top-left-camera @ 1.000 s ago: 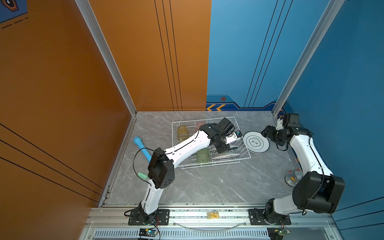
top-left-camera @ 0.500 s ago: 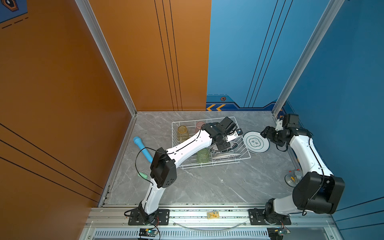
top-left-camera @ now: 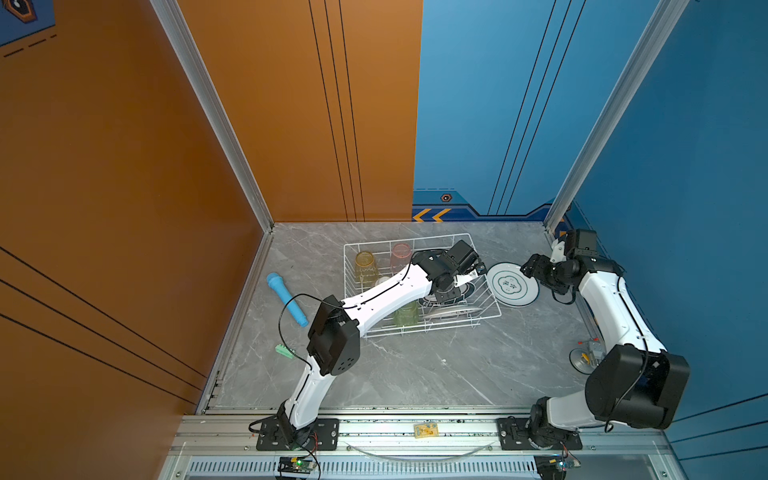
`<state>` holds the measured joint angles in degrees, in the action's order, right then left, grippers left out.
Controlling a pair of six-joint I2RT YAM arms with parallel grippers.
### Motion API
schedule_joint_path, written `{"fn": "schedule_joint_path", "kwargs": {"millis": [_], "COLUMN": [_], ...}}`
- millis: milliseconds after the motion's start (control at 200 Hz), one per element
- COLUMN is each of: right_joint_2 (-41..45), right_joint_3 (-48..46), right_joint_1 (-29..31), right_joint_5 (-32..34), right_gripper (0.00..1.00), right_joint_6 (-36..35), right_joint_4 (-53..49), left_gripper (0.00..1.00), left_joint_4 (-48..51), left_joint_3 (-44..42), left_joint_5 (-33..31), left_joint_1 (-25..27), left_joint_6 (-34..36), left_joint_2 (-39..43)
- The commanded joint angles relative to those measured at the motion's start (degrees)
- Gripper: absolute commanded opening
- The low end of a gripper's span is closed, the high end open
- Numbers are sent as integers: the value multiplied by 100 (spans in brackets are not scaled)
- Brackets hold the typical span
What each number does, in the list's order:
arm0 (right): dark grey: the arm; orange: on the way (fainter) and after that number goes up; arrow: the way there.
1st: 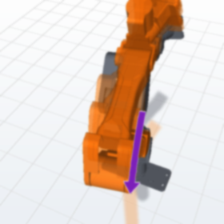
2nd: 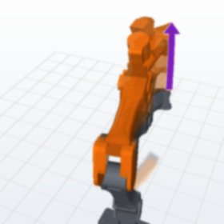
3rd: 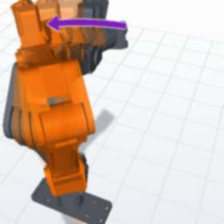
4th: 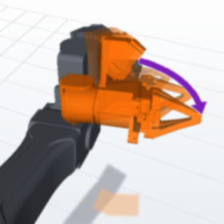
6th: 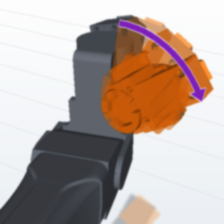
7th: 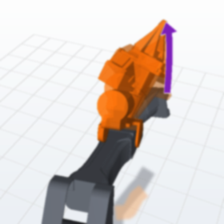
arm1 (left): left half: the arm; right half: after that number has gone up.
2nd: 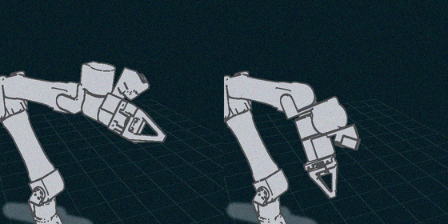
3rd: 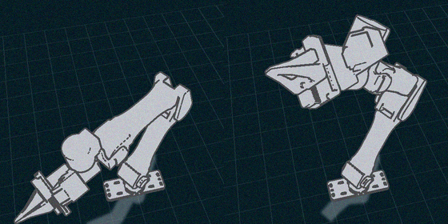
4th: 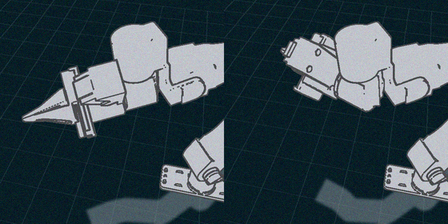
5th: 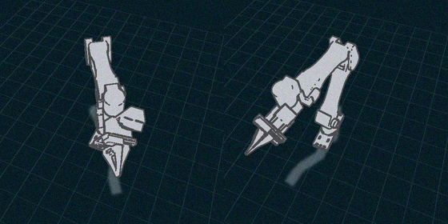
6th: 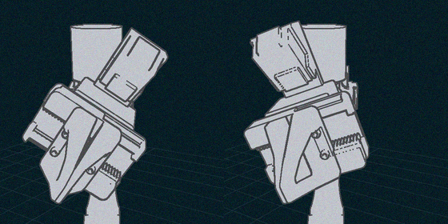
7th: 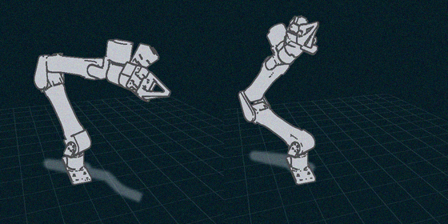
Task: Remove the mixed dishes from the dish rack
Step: 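Lower the left gripper onto the red-and-teal-rimmed plate in the rack and close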
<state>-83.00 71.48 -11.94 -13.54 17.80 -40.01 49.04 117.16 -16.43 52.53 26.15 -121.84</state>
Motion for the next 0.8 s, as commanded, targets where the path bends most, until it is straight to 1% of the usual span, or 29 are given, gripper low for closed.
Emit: {"fn": "schedule_joint_path", "kwargs": {"millis": [0, 70, 170, 190, 220, 451, 791], "right_joint_2": [170, 174, 193, 200, 212, 255, 302], "right_joint_3": [-80, -88, -99, -103, -109, -151, -171], "right_joint_1": [17, 23, 23, 22, 17, 18, 31], "right_joint_5": [-79, -79, -79, -79, -79, -62, -99], "right_gripper": [77, 77, 77, 77, 77, 77, 77], "right_joint_6": [-87, -85, -84, -82, -84, -84, -31], "right_joint_4": [-51, -51, -40, -41, -42, -33, 27], "left_gripper": [9, 6, 5, 2, 2, 0, 0], "left_joint_4": [21, 20, 25, 21, 12, -110, -180], "left_joint_3": [239, 237, 237, 237, 235, 219, 158], "left_joint_5": [-150, -186, -190, -193, -200, -282, -353], "left_joint_1": [74, 82, 99, 95, 105, 110, 117], "left_joint_6": [-31, -32, -31, -31, -32, -107, -231], "left_joint_2": [-128, -129, -114, -107, -95, 87, 696]}}
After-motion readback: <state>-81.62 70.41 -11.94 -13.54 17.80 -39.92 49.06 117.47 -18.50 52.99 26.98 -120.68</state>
